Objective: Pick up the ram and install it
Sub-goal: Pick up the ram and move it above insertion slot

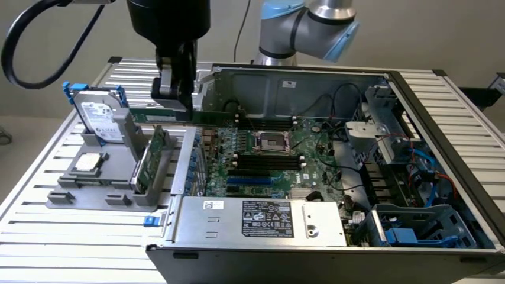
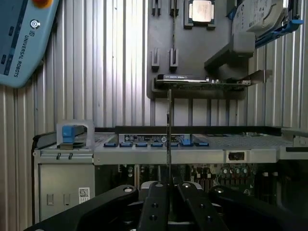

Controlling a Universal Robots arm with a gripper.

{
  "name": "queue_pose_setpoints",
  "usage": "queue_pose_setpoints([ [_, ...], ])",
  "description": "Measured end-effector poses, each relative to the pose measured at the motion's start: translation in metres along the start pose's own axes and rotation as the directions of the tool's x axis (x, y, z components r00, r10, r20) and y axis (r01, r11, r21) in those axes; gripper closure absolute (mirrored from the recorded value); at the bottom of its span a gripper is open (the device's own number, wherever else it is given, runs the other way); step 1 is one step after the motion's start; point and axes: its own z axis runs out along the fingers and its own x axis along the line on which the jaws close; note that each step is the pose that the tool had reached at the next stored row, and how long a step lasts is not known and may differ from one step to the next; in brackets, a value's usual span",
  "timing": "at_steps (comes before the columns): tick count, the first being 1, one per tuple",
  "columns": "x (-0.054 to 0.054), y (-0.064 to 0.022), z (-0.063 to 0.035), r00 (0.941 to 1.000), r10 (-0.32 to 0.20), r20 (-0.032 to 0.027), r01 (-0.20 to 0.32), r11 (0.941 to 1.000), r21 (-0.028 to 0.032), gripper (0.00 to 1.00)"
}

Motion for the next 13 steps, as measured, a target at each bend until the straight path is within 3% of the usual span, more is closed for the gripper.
queue_pose_setpoints([
  [13, 0.0, -0.0589, -0.0031, 1.0, 0.0, 0.0005, 0.0, 1.0, -0.0001, 0.87],
])
